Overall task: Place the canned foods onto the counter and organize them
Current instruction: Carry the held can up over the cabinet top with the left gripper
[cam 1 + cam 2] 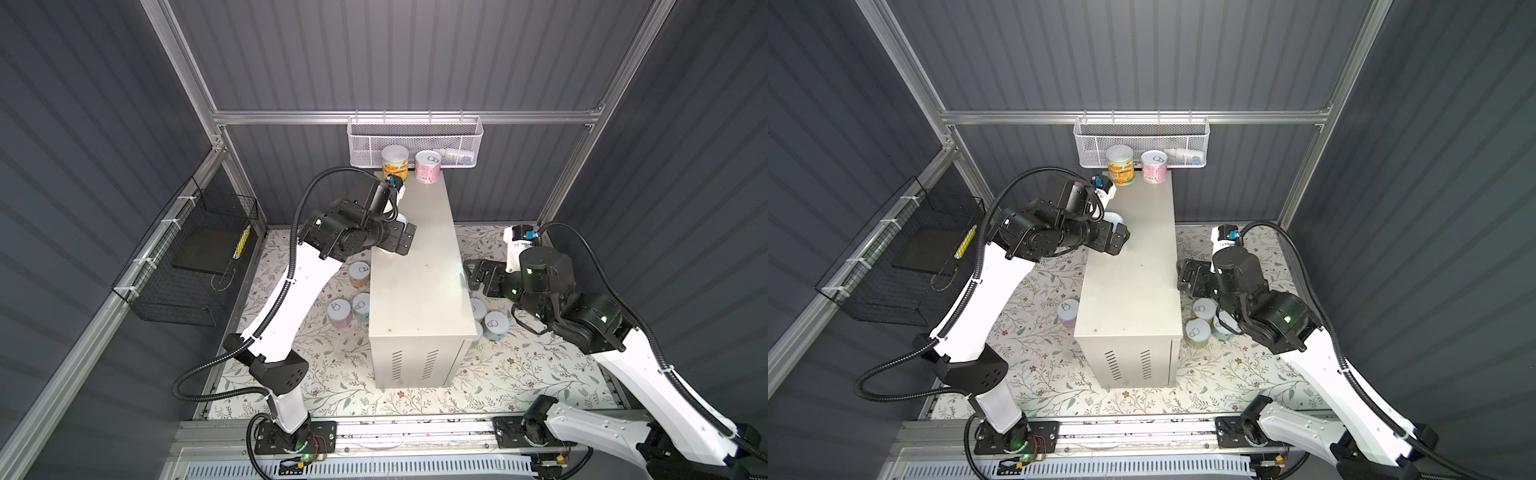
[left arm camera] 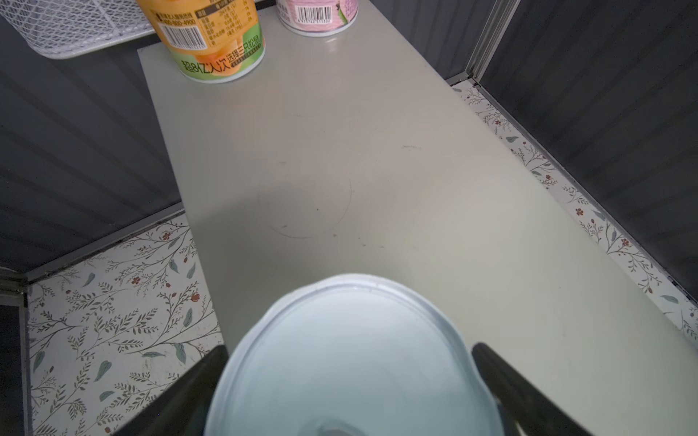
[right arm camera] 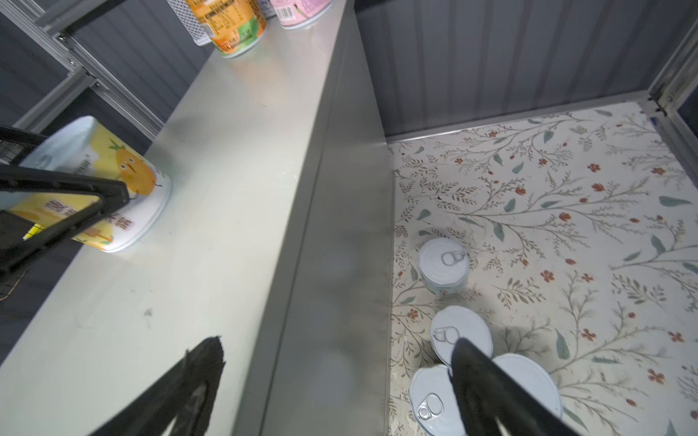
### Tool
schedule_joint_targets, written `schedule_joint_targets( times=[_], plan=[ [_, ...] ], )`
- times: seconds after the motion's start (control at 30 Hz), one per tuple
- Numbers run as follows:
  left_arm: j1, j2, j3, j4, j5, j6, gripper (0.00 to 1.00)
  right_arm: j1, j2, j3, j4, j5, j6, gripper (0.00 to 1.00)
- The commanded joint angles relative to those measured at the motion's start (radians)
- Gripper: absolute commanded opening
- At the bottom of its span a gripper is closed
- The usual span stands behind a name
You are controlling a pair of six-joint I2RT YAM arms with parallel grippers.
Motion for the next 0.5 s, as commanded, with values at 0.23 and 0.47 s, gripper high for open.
schedule_joint_targets(
  times=[0.23, 0.47],
  plan=[
    [-0.003, -0.236, -0.194, 0.088, 0.011, 0.067, 0.90, 0.004, 0.023, 0.081, 0.037, -0.034, -0.056, 0.93],
    [-0.003, -0.289, -0.302, 0.113, 0.043, 0.050, 0.76, 0.007, 0.034, 0.086, 0.041, -0.040, -0.049, 0.93]
  ],
)
